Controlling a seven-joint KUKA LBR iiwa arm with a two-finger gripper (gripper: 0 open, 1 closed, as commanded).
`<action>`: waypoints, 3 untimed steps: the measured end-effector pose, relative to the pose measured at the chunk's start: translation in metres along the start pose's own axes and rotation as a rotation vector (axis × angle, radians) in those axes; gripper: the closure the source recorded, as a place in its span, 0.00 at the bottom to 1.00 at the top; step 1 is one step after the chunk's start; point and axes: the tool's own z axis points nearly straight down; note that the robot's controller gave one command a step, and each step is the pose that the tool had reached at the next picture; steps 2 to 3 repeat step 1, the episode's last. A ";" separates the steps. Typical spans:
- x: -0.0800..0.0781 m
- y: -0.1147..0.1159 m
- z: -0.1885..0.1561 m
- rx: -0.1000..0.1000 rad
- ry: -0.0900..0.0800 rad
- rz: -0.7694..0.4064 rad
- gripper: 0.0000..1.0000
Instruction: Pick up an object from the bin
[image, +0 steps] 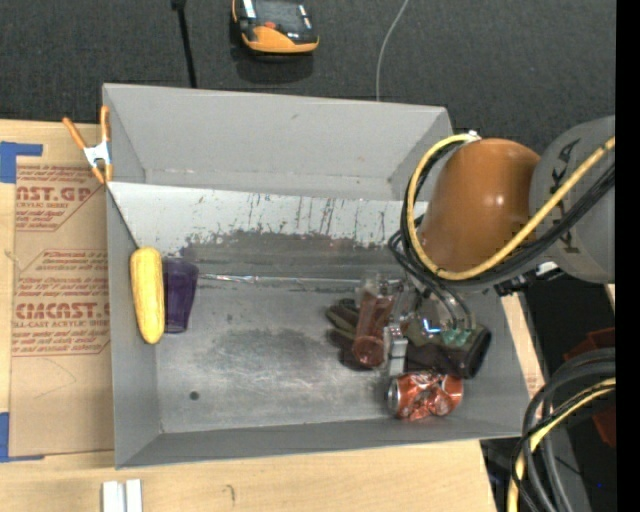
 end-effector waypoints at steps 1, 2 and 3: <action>-0.014 0.002 -0.018 0.000 0.003 -0.014 1.00; -0.014 0.002 -0.018 0.000 0.003 -0.014 1.00; -0.014 0.002 -0.018 0.000 0.003 -0.014 1.00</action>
Offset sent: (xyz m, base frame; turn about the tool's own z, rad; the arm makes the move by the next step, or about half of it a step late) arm 0.0114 -0.0073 0.0567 -0.0188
